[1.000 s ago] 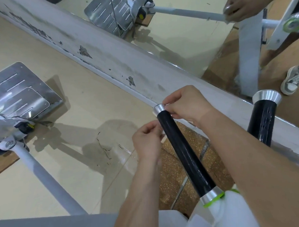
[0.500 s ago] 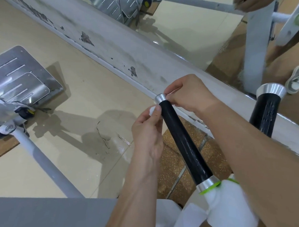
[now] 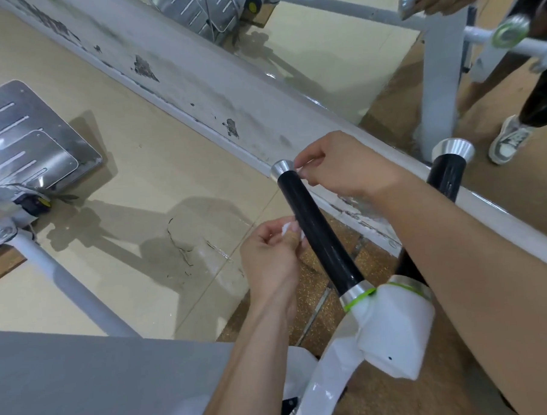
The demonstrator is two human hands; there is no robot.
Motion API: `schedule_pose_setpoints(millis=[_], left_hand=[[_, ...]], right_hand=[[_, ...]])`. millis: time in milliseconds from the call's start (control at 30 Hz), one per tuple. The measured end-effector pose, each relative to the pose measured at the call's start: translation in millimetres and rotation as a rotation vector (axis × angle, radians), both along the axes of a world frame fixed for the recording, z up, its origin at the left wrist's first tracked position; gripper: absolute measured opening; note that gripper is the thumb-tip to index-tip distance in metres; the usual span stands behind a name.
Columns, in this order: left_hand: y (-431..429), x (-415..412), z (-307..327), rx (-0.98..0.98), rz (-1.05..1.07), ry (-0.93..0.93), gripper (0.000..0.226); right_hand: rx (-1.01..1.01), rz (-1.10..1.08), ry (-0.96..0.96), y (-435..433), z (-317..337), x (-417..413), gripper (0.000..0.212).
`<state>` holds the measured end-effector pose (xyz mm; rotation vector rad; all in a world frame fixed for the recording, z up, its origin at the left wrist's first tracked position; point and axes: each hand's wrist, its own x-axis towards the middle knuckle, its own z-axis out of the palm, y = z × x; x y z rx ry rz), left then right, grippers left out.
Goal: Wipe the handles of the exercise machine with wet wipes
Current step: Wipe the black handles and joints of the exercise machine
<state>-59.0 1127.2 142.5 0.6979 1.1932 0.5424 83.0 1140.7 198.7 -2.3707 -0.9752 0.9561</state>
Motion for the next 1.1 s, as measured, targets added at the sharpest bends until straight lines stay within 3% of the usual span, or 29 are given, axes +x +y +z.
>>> schedule_pose_setpoints(millis=[267,567,667,767,833,1000,1100], left_hand=[[-53,-29,23,0.086,-0.066,0.093,0.018],[-83,-65,57,0.329,-0.252,0.193,0.031],[-85,-81,85,0.302,-0.21,0.058,0.03],[-96,-86,123,0.207,-0.22,-0.138,0.011],[-111,-87,142,0.225,-0.26,-0.154,0.01],[-160,-95,179,0.291,-0.327,-0.095,0.013],[-200,-108,201,0.216,-0.372,-0.158,0.008]], right_hand=[[0.177,-0.142,-0.077,-83,54,-47,0.025],[0.204,-0.159,-0.214,-147,59,-100,0.026],[0.316,-0.34,-0.06,-170,66,-113,0.022],[0.456,-0.491,0.404,-191,93,-127,0.015],[0.419,-0.471,0.587,-209,115,-139,0.023],[0.446,-0.487,0.651,-265,158,-161,0.015],[0.456,-0.575,0.672,-312,177,-168,0.009]])
